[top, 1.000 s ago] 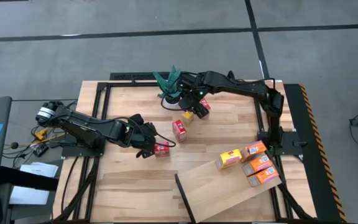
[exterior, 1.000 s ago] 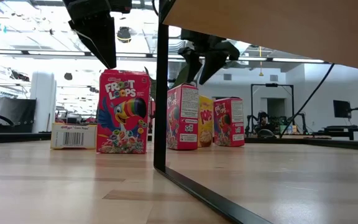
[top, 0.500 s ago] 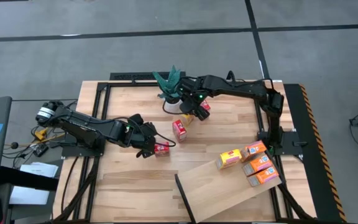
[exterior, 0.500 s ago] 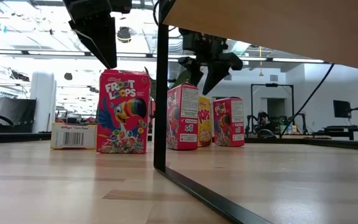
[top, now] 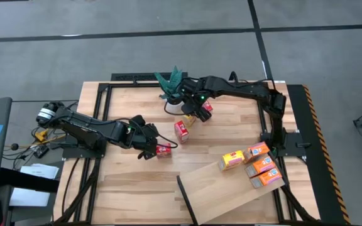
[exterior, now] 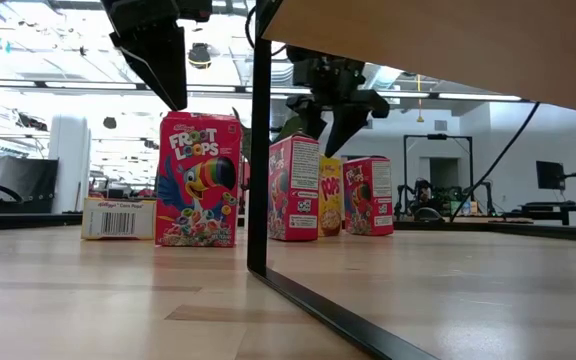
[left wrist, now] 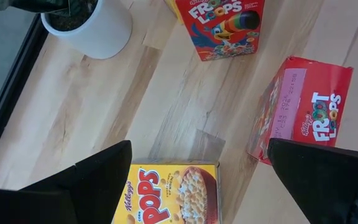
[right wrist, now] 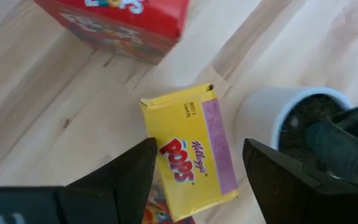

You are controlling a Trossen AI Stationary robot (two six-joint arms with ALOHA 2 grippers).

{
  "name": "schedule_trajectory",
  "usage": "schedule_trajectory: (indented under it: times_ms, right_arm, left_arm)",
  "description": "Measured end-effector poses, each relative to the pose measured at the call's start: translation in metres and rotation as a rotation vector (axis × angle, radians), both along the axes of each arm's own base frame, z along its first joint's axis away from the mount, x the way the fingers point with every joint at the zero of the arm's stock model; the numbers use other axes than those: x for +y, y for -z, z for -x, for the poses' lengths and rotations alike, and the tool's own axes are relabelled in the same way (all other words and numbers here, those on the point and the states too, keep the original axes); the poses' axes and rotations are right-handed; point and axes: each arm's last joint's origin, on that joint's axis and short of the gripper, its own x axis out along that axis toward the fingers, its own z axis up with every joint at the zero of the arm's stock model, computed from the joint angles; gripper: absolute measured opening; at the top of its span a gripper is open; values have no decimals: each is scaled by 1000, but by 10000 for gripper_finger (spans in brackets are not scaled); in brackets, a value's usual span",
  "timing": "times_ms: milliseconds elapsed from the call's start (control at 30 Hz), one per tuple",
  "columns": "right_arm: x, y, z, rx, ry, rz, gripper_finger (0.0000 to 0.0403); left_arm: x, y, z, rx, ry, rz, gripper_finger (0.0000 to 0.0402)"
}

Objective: Stack cereal on shelf
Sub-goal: Put the right yellow cereal box on the shelf aligned with the other yellow cereal box

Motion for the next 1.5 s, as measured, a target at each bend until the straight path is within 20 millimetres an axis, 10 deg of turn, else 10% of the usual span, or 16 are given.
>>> schedule_trajectory:
  times_ms: [633,1500]
  right_arm:
    - [14,-19,-7,-18,44,73,270]
    - [5,3,-2,22,50,76,270]
  left_arm:
    - [0,0,0,0,0,3,368]
    - [0,0,0,0,-1,22,368]
